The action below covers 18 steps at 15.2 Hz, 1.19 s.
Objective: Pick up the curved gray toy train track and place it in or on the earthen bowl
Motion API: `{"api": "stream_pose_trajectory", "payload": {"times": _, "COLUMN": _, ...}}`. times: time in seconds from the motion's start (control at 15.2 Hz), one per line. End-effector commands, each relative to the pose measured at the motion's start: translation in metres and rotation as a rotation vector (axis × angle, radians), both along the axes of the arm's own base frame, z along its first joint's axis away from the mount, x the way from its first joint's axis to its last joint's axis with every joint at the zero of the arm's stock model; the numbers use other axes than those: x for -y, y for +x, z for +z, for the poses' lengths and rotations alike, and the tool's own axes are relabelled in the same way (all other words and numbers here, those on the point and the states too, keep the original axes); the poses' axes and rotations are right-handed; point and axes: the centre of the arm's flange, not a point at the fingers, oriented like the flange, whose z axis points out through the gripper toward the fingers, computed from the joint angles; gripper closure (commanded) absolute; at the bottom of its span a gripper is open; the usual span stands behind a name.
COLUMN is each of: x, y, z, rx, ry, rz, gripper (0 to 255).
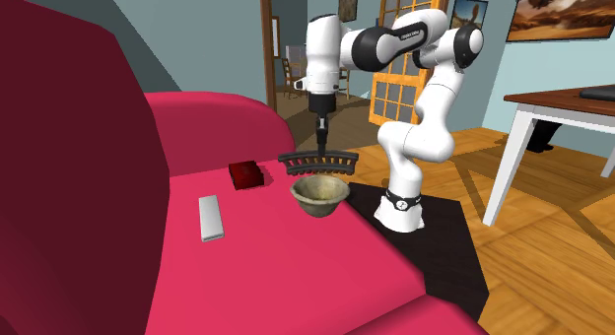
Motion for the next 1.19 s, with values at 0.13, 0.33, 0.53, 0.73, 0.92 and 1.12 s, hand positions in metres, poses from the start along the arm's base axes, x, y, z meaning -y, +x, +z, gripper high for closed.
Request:
{"api": "stream_pose_trajectory", "payload": {"times": 0.13, "x": 0.0, "y": 0.0, "z": -0.022, "rx": 0.001, "ry": 0.0, "rz": 0.0, "gripper": 255}}
{"api": "stream_pose_trajectory", "payload": {"times": 0.33, "x": 0.0, "y": 0.0, "z": -0.037, "rx": 0.001, "ry": 0.0, "rz": 0.0, "gripper": 255}}
{"api": "stream_pose_trajectory", "payload": {"times": 0.53, "x": 0.0, "y": 0.0, "z": -0.053, "rx": 0.001, "ry": 0.0, "rz": 0.0, "gripper": 255}}
{"api": "stream_pose_trajectory", "payload": {"times": 0.73, "x": 0.0, "y": 0.0, "z": -0.063, "rx": 0.001, "ry": 0.0, "rz": 0.0, "gripper": 255}}
{"api": "stream_pose_trajectory", "payload": {"times": 0.92, "x": 0.0, "y": 0.0, "z": -0.063, "rx": 0.001, "ry": 0.0, "rz": 0.0, "gripper": 255}}
{"api": "stream_pose_trajectory", "payload": {"times": 1.12, "x": 0.0, "y": 0.0, "z": -0.063, "rx": 0.001, "ry": 0.0, "rz": 0.0, "gripper": 255}}
